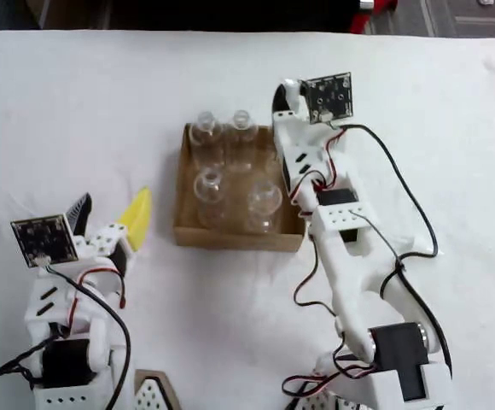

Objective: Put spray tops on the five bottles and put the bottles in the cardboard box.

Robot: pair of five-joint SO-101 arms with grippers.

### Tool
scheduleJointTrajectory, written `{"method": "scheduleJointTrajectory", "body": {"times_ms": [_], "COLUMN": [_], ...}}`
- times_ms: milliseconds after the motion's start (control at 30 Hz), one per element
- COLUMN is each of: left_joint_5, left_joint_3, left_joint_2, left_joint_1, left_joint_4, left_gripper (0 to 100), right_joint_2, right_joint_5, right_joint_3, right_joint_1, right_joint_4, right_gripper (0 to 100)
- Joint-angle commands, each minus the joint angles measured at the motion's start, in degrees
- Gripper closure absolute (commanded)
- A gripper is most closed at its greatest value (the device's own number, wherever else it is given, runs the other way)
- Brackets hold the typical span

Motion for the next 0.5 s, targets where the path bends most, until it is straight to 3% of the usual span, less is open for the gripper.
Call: {"method": "scheduleJointTrajectory", "body": {"times_ms": [0,267,467], "left_joint_5": [-0.53,-0.53,-0.53], "left_joint_3": [-0.26,-0.26,-0.26], "left_joint_2": [-0.40,-0.40,-0.40], "left_joint_1": [0.57,0.57,0.57], "left_joint_4": [-1.67,-1.67,-1.76], "left_gripper": [70,70,70], "right_joint_2": [-2.24,-2.42,-2.59], "right_joint_5": [-0.70,-0.62,-0.62], "right_joint_3": [-0.18,0.97,1.05], "right_joint_1": [-0.22,-0.22,-0.66], "right_joint_4": [-1.27,-1.19,-1.19], "right_gripper": [98.0,87.8,88.9]}}
